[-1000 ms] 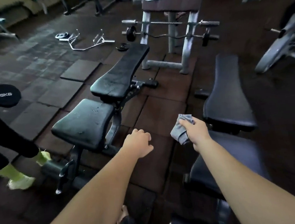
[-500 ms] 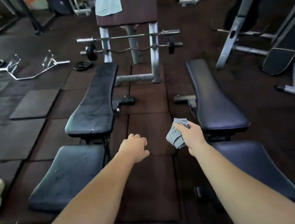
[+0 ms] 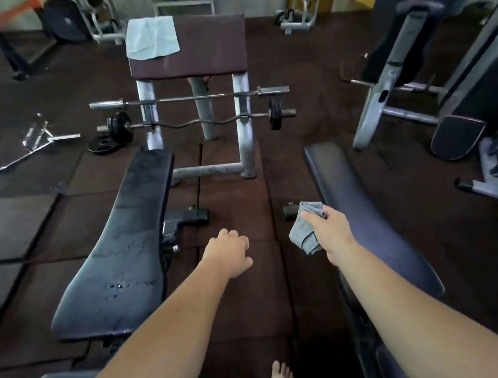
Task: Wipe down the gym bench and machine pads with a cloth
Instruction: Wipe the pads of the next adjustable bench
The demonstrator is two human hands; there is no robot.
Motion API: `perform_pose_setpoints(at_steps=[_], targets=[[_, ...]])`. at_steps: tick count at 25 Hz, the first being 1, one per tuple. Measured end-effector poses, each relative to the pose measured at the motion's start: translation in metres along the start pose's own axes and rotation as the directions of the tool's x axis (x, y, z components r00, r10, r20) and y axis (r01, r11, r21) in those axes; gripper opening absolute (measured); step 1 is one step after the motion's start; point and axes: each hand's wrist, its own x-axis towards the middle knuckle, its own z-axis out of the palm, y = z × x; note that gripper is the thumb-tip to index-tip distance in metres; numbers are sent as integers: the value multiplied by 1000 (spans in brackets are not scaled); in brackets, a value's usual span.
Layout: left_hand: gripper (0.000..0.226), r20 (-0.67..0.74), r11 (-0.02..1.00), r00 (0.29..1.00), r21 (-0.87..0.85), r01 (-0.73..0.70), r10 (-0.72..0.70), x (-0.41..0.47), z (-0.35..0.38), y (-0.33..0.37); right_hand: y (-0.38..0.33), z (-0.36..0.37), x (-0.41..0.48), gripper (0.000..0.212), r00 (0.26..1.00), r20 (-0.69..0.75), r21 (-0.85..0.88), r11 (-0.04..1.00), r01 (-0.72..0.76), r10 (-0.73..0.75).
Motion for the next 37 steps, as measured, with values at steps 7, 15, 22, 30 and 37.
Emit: perform_pose_setpoints(at_steps=[7, 15, 22, 30, 37], targets=[[44, -11, 1000, 1000, -11, 4, -4, 156, -85, -75, -76, 80, 162, 8, 1000, 12, -14, 1000, 21, -21], [46, -33, 999, 999, -35, 12, -13, 321, -176, -197, -146, 222, 344, 8, 1000, 20, -42, 999, -12, 13], [77, -300, 888, 951, -453, -78, -69, 415, -211, -271, -185, 368, 479, 14, 958, 282, -254, 967, 29, 46], [55, -167, 551, 765, -788, 276, -622, 458, -210, -358, -194, 547, 545, 42, 693, 628, -440, 896, -60, 355], [11, 119, 57, 489, -942, 331, -864, 445, -142, -442, -148, 645, 548, 10, 526, 734, -609, 758, 232, 429]])
